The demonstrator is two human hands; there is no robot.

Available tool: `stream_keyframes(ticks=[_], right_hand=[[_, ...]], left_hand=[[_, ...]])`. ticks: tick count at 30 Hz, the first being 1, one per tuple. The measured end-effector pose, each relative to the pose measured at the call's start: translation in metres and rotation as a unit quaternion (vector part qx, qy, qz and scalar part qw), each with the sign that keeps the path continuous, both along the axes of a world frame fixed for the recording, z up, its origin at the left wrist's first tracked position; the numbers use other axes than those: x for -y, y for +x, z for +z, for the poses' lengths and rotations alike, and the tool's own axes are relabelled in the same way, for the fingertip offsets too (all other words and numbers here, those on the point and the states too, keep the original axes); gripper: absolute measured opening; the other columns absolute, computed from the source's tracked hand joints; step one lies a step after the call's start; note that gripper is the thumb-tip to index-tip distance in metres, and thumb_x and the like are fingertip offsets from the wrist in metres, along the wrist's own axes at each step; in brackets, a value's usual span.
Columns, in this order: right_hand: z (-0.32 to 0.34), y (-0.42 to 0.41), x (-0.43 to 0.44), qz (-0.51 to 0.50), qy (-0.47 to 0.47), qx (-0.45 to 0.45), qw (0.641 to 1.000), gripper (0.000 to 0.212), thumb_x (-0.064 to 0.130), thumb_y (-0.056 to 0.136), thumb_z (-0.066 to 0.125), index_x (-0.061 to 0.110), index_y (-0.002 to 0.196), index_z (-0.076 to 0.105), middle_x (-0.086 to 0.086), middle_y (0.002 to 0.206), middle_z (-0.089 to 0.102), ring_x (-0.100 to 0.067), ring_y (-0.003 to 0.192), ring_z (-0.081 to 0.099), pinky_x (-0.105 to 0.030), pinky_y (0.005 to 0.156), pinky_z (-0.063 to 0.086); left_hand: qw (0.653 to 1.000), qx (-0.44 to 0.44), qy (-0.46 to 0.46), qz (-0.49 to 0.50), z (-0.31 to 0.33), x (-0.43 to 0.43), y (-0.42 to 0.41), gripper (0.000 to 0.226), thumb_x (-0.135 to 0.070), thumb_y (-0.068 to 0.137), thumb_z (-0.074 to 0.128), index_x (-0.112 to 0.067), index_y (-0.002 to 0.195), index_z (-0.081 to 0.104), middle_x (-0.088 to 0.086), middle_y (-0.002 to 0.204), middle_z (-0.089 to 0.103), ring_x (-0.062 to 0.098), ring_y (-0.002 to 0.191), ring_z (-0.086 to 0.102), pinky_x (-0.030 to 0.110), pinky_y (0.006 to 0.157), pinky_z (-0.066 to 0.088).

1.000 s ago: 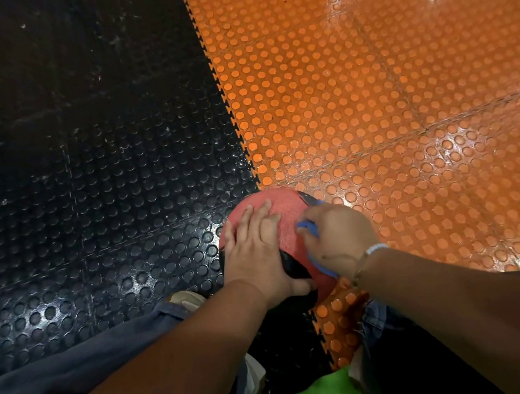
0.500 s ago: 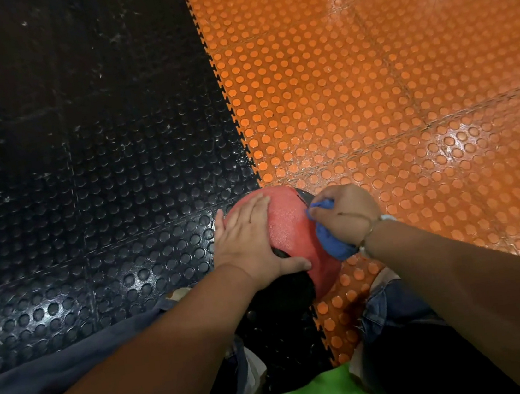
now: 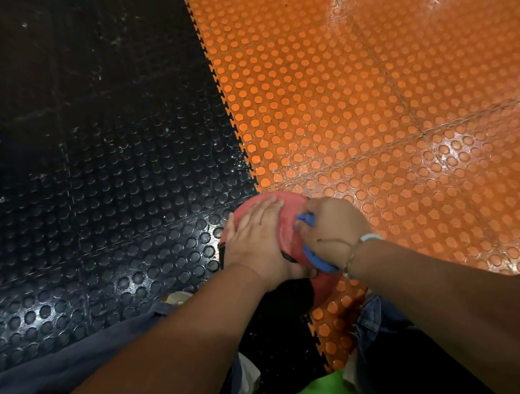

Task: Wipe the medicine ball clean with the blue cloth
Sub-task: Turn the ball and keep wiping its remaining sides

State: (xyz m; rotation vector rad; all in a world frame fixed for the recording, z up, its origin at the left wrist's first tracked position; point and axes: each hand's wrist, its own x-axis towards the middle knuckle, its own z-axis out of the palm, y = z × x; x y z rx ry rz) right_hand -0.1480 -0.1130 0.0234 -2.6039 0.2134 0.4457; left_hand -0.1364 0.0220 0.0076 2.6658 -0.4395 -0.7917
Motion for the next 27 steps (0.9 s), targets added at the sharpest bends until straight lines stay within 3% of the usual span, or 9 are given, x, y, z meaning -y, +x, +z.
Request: stream_keyframes(ticks=[3,6,10,13,15,19,22,24,27], right_hand=[[-0.002,-0.003,-0.002,0.048,0.015,-0.006,0.999,0.019,0.027,0.089,0.052,0.017,0.094,0.067,-0.004,0.090,0.065,-0.025,0.086,0.060,-0.029,0.074,0.047],[-0.003,0.008,0.016,-0.099,0.080,-0.051,0.991,0.016,0.027,0.087,0.062,0.015,0.096,0.068,-0.003,0.086,0.062,-0.021,0.084,0.058,-0.025,0.071,0.041],[-0.013,0.014,0.028,-0.156,0.117,-0.086,0.977,0.018,0.025,0.085,0.066,0.008,0.091,0.069,-0.011,0.089,0.067,-0.021,0.078,0.056,-0.027,0.066,0.042],[-0.015,0.020,0.039,-0.304,0.219,-0.076,0.924,0.017,0.019,0.084,0.066,0.003,0.087,0.067,-0.021,0.094,0.068,-0.029,0.083,0.062,-0.036,0.079,0.053],[-0.013,0.026,0.048,-0.348,0.195,-0.050,0.916,0.018,0.020,0.088,0.059,0.005,0.094,0.068,-0.020,0.101,0.068,-0.034,0.093,0.063,-0.042,0.086,0.052],[0.001,0.017,0.029,-0.072,0.080,-0.007,0.994,0.027,0.026,0.095,0.046,0.011,0.095,0.068,-0.014,0.096,0.067,-0.031,0.094,0.060,-0.032,0.087,0.045],[0.006,0.001,-0.001,0.188,-0.019,0.055,0.981,0.027,0.030,0.091,0.047,0.020,0.108,0.066,-0.003,0.109,0.065,-0.026,0.109,0.052,-0.036,0.101,0.039],[0.002,0.002,0.001,0.162,-0.011,0.049,0.986,0.029,0.030,0.091,0.050,0.021,0.114,0.066,-0.002,0.116,0.063,-0.022,0.110,0.051,-0.030,0.095,0.041],[-0.004,0.012,0.027,-0.042,0.022,-0.044,0.998,0.026,0.024,0.091,0.053,0.005,0.096,0.070,-0.012,0.102,0.068,-0.025,0.090,0.059,-0.029,0.074,0.046]], left_hand=[[1.000,-0.004,0.000,-0.018,-0.002,-0.002,0.000,0.123,-0.064,0.056,0.078,-0.033,0.151,0.006,-0.018,0.158,0.003,0.003,0.144,-0.001,0.038,0.114,-0.016],[0.999,-0.001,0.001,-0.035,-0.001,-0.002,-0.001,0.124,-0.068,0.055,0.076,-0.033,0.151,0.005,-0.018,0.158,0.002,0.003,0.145,-0.002,0.040,0.114,-0.017],[0.999,-0.004,-0.006,-0.038,0.001,0.000,0.000,0.121,-0.066,0.057,0.076,-0.033,0.151,0.006,-0.017,0.158,0.002,0.004,0.145,-0.003,0.042,0.113,-0.018],[1.000,0.008,0.000,0.008,0.002,0.003,0.000,0.115,-0.075,0.058,0.068,-0.033,0.150,0.012,-0.012,0.158,0.000,0.012,0.146,-0.003,0.042,0.111,-0.019],[0.997,0.015,0.022,0.067,0.000,0.003,-0.002,0.122,-0.085,0.056,0.059,-0.026,0.150,0.008,-0.005,0.159,-0.004,0.019,0.146,-0.005,0.042,0.112,-0.018],[0.995,0.008,0.075,0.063,-0.004,-0.001,-0.004,0.137,-0.086,0.050,0.061,-0.022,0.151,-0.005,0.001,0.160,-0.005,0.019,0.147,-0.004,0.045,0.113,-0.016],[0.995,-0.007,0.080,0.064,-0.004,-0.008,0.004,0.139,-0.082,0.049,0.066,-0.022,0.151,-0.008,0.000,0.160,-0.006,0.017,0.147,-0.003,0.044,0.114,-0.015],[0.996,-0.012,0.073,0.056,-0.004,-0.016,0.003,0.139,-0.081,0.049,0.068,-0.024,0.151,-0.008,-0.003,0.160,-0.007,0.016,0.147,-0.003,0.045,0.114,-0.014],[0.997,-0.007,0.055,0.051,-0.005,-0.024,-0.009,0.140,-0.080,0.046,0.070,-0.028,0.150,-0.008,-0.008,0.159,-0.009,0.014,0.146,-0.004,0.045,0.113,-0.015]])
